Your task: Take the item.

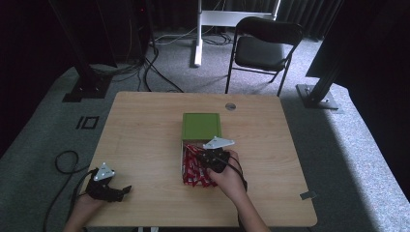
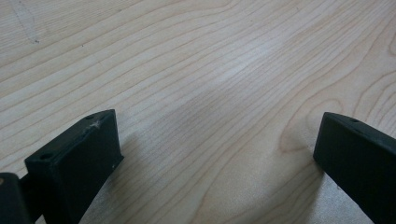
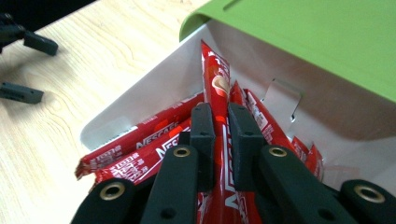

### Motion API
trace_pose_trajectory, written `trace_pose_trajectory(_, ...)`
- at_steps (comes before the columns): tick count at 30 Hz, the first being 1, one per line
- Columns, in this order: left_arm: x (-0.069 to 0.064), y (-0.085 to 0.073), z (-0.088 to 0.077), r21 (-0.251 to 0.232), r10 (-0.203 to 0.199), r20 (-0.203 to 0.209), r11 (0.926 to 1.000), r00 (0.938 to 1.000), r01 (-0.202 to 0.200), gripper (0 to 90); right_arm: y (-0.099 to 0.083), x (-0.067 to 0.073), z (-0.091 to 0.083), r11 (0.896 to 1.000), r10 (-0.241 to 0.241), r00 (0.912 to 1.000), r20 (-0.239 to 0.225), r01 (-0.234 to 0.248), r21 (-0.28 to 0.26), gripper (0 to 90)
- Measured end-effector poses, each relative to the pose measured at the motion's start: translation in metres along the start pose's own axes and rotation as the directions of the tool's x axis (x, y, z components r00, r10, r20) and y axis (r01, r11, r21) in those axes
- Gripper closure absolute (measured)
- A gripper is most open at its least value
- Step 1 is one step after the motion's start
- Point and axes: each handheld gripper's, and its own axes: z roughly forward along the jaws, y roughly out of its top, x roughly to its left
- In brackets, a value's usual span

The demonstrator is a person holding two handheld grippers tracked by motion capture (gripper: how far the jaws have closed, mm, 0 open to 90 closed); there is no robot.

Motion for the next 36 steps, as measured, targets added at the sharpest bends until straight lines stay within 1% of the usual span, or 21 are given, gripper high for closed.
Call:
trace_pose_trajectory(1, 0.000, 0.000, 0.000, 0.000, 0.000, 0.000, 1.0000, 1.0000, 0.000, 1.5, 0.000, 0.000, -0.002, 1.000, 0.004, 1.0000, -0.008, -0.004, -0.006, 81.9)
trace_pose_trajectory(3, 0.000, 0.000, 0.000, 0.000, 0.001, 0.000, 1.0000, 1.0000, -0.001, 1.5, 0.000, 0.001, -0.007, 1.000, 0.005, 1.0000, -0.007, -0.005, -0.015, 82.0)
trace_pose_trajectory(4, 0.000, 0.000, 0.000, 0.000, 0.001, 0.000, 1.0000, 1.0000, -0.001, 1.5, 0.000, 0.002, -0.009, 1.000, 0.011, 0.9998, -0.017, -0.011, -0.021, 82.0)
trace_pose_trajectory(9, 0.000, 0.000, 0.000, 0.001, -0.001, 0.001, 1.0000, 1.0000, 0.001, 1.5, 0.002, 0.002, -0.020, 0.999, 0.021, 0.9995, -0.024, -0.023, -0.048, 82.0)
trace_pose_trajectory(14, 0.000, 0.000, 0.000, 0.001, -0.002, 0.001, 1.0000, 1.0000, 0.002, 1.5, 0.006, -0.002, -0.033, 0.994, 0.044, 0.9985, -0.033, -0.047, -0.099, 82.1)
trace_pose_trajectory(15, 0.000, 0.000, 0.000, 0.000, -0.002, 0.001, 1.0000, 1.0000, 0.002, 1.5, 0.007, -0.003, -0.035, 0.992, 0.051, 0.9980, -0.036, -0.055, -0.115, 82.0)
trace_pose_trajectory(18, 0.000, 0.000, 0.000, 0.001, -0.002, 0.001, 1.0000, 1.0000, 0.002, 1.5, 0.009, -0.008, -0.042, 0.984, 0.072, 0.9971, -0.024, -0.075, -0.161, 82.0)
trace_pose_trajectory(20, 0.000, 0.000, 0.000, 0.001, -0.002, 0.001, 1.0000, 1.0000, 0.002, 1.4, 0.010, -0.012, -0.046, 0.978, 0.088, 0.9961, 0.002, -0.086, -0.190, 82.0)
trace_pose_trajectory(22, 0.000, 0.000, 0.000, 0.001, -0.002, 0.001, 1.0000, 1.0000, 0.002, 1.5, 0.010, -0.016, -0.051, 0.971, 0.111, 0.9938, 0.011, -0.106, -0.215, 82.0)
trace_pose_trajectory(23, 0.000, 0.000, 0.000, 0.001, -0.002, 0.001, 1.0000, 1.0000, 0.002, 1.5, 0.011, -0.019, -0.052, 0.969, 0.113, 0.9933, 0.027, -0.104, -0.223, 82.0)
trace_pose_trajectory(24, 0.000, 0.000, 0.000, 0.001, -0.002, 0.001, 1.0000, 1.0000, 0.002, 1.5, 0.011, -0.021, -0.054, 0.966, 0.120, 0.9922, 0.033, -0.109, -0.233, 82.0)
trace_pose_trajectory(25, 0.000, 0.000, 0.000, 0.001, -0.002, 0.001, 1.0000, 1.0000, 0.002, 1.5, 0.010, -0.024, -0.056, 0.962, 0.130, 0.9907, 0.038, -0.117, -0.246, 81.9)
trace_pose_trajectory(26, 0.000, 0.000, 0.000, 0.001, -0.002, 0.001, 1.0000, 1.0000, 0.002, 1.5, 0.010, -0.026, -0.057, 0.962, 0.133, 0.9896, 0.054, -0.116, -0.249, 81.9)
trace_pose_trajectory(29, 0.000, 0.000, 0.000, 0.001, -0.001, 0.001, 1.0000, 1.0000, 0.001, 1.5, 0.009, -0.035, -0.060, 0.950, 0.160, 0.9828, 0.092, -0.128, -0.283, 81.9)
trace_pose_trajectory(30, 0.000, 0.000, 0.000, 0.001, -0.001, 0.001, 1.0000, 1.0000, 0.001, 1.5, 0.008, -0.037, -0.061, 0.944, 0.175, 0.9788, 0.106, -0.136, -0.300, 82.0)
trace_pose_trajectory(31, 0.000, 0.000, 0.000, 0.001, -0.001, 0.001, 1.0000, 1.0000, 0.001, 1.5, 0.007, -0.040, -0.062, 0.941, 0.185, 0.9739, 0.132, -0.136, -0.310, 81.9)
trace_pose_trajectory(32, 0.000, 0.000, 0.000, 0.001, -0.001, 0.001, 1.0000, 1.0000, 0.001, 1.5, 0.007, -0.042, -0.062, 0.939, 0.189, 0.9707, 0.148, -0.135, -0.315, 82.0)
trace_pose_trajectory(33, 0.000, 0.000, 0.000, 0.001, -0.001, 0.001, 1.0000, 1.0000, 0.001, 1.5, 0.005, -0.045, -0.062, 0.932, 0.208, 0.9668, 0.149, -0.150, -0.329, 82.0)
trace_pose_trajectory(34, 0.000, 0.000, 0.000, 0.001, -0.001, 0.001, 1.0000, 1.0000, 0.001, 1.5, 0.004, -0.047, -0.062, 0.929, 0.218, 0.9628, 0.159, -0.155, -0.335, 81.9)
trace_pose_trajectory(35, 0.000, 0.000, 0.000, 0.001, -0.001, 0.001, 1.0000, 1.0000, 0.001, 1.5, 0.003, -0.049, -0.061, 0.930, 0.224, 0.9593, 0.172, -0.157, -0.332, 81.9)
trace_pose_trajectory(36, 0.000, 0.000, 0.000, 0.000, -0.001, 0.001, 1.0000, 1.0000, 0.001, 1.5, 0.001, -0.052, -0.060, 0.922, 0.245, 0.9543, 0.171, -0.174, -0.346, 82.0)
